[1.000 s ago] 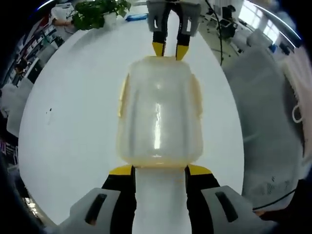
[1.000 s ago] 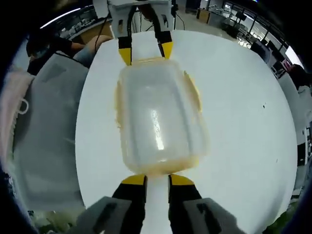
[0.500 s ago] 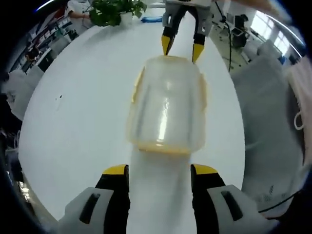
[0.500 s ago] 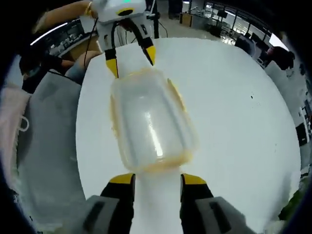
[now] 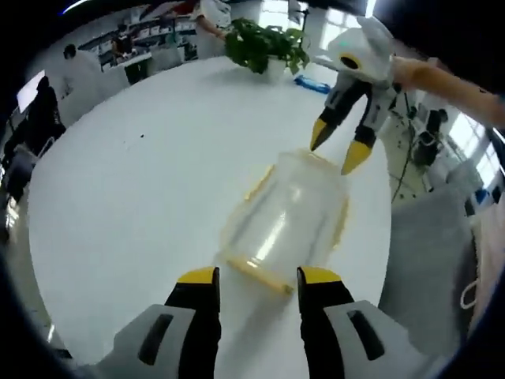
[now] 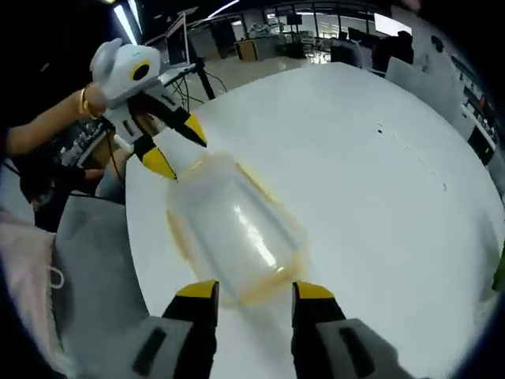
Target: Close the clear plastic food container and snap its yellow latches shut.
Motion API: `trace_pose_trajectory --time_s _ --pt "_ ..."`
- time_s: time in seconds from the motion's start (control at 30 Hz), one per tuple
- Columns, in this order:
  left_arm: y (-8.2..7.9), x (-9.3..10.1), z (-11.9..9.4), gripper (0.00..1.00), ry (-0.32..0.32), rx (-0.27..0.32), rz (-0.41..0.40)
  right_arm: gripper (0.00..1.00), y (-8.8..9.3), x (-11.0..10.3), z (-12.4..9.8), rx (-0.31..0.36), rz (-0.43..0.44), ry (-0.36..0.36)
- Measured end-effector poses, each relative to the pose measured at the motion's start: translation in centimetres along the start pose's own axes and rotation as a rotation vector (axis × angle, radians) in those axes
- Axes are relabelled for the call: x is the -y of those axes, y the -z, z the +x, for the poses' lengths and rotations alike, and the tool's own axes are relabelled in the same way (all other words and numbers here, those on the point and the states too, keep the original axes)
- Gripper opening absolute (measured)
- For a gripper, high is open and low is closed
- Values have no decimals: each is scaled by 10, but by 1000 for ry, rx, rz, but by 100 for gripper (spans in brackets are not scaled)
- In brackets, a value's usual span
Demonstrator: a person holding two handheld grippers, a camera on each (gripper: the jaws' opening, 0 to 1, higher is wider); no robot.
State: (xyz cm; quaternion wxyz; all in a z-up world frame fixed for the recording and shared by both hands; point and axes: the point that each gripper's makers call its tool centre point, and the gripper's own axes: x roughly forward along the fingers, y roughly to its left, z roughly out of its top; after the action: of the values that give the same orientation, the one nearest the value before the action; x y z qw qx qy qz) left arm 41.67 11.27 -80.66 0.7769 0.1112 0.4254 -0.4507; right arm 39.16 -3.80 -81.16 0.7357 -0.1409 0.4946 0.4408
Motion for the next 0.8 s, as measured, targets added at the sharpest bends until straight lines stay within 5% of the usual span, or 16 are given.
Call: trace_pose_trajectory --time_s 0.1,0.43,0.57,0.8 --pt "3 7 4 38 46 15 -12 35 0 1 4 14 48 -1" --pt "4 -3 9 29 -2 41 -203 35 1 0 9 11 112 -5" --pt "5 1 11 28 12 27 -216 35 0 -1 13 11 198 -9" --pt "5 1 11 27 20 -19 -208 34 -1 -2 15 14 200 -4"
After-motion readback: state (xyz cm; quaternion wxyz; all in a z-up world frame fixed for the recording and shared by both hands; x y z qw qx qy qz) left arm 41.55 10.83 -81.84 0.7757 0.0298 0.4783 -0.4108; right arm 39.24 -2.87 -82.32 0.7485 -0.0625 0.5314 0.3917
